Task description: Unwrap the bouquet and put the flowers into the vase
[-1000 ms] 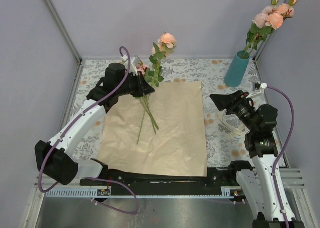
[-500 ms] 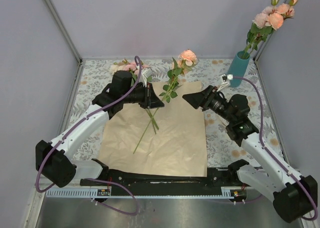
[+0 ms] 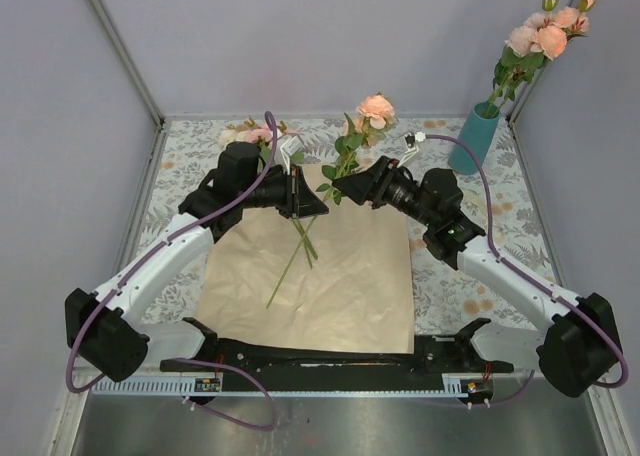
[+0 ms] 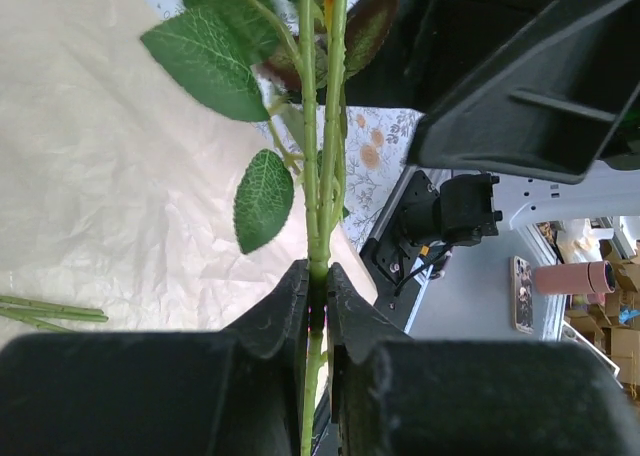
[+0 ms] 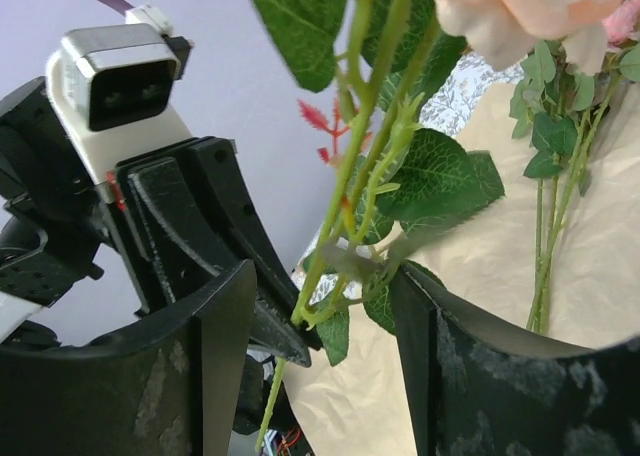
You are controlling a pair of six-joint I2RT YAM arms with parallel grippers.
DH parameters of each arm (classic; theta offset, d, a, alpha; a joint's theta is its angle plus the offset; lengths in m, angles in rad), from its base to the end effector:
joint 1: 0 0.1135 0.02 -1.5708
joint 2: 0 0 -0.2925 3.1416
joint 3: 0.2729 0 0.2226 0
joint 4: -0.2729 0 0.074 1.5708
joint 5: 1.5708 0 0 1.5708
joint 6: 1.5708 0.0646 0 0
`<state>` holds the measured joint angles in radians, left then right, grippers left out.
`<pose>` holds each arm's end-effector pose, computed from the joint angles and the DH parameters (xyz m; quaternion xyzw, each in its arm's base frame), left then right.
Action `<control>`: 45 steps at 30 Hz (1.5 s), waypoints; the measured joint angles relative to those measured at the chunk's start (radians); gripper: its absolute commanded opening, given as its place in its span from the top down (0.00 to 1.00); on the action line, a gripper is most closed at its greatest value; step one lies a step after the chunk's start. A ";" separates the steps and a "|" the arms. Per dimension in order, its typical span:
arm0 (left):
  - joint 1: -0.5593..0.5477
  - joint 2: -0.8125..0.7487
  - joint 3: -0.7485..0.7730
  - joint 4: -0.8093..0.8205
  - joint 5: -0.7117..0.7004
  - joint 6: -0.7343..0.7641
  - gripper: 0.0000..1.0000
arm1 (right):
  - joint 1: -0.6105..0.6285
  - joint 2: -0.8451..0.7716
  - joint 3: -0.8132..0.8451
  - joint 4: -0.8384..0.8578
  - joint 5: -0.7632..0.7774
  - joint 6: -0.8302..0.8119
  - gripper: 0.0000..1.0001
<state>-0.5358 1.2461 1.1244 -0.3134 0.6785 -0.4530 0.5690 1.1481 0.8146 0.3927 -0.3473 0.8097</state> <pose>0.2024 -0.1673 0.3719 0.2117 0.7869 -0.4876 0.3133 0.2044 0.1568 0.3747 -0.0437 0.6858 0.5473 0.4777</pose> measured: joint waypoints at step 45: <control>-0.002 -0.236 -0.082 -0.189 -0.406 0.082 0.01 | -0.149 -0.100 0.396 -0.024 0.838 -1.082 1.00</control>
<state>-0.5373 1.0103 1.0424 -0.5026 0.2729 -0.3710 0.4202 1.0477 1.2106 0.3683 0.4904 -0.2726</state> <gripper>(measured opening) 0.988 0.033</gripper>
